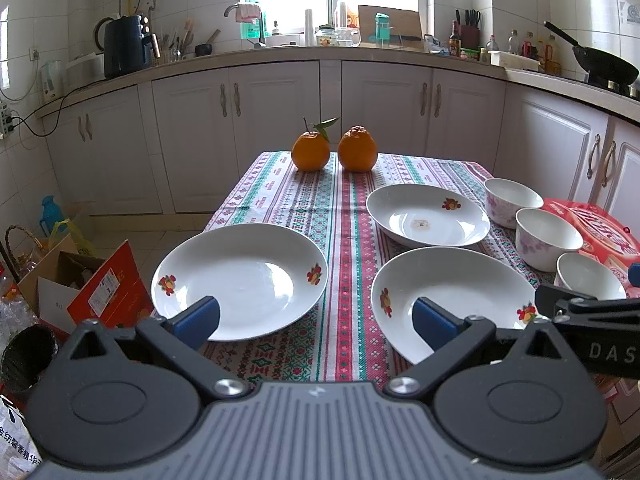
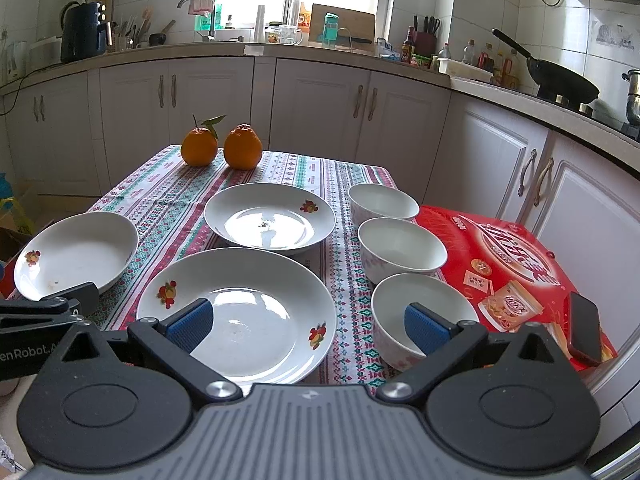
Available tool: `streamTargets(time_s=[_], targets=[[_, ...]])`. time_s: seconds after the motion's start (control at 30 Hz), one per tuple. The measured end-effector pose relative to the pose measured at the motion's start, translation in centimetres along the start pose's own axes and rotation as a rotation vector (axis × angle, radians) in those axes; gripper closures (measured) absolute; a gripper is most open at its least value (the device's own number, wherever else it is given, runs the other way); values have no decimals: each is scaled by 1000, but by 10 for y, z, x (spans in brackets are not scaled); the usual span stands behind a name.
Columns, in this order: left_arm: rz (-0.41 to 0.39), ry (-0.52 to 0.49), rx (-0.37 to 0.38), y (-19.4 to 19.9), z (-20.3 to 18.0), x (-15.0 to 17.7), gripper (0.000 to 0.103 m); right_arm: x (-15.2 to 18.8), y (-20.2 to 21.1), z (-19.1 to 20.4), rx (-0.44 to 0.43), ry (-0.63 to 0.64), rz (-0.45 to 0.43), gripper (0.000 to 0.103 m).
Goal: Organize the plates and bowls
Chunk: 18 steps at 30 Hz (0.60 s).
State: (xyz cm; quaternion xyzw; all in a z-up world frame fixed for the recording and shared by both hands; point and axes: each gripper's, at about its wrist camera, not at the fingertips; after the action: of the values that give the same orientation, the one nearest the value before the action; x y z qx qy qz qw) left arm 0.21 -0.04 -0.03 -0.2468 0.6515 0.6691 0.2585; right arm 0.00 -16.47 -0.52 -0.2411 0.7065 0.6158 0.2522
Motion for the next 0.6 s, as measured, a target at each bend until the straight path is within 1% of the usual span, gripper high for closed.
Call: streamTargets(time_s=[0.37, 0.6], targets=[[-1, 2, 0, 0, 0, 0, 1, 0, 0, 0, 1, 1, -2, 0], [-4, 2, -13, 3, -2, 0, 1, 0, 0, -1, -11, -1, -1, 0]])
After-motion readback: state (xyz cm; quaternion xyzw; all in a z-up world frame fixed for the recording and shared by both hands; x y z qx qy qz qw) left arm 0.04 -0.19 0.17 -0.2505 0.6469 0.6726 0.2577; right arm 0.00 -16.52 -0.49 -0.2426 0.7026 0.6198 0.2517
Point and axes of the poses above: each gripper's, at about its wrist camera, not at the fingertips, and y roughly against the way its jaws point, z to its left, x to its underside, and after that the axes turned 15 degrees about z, right-handed
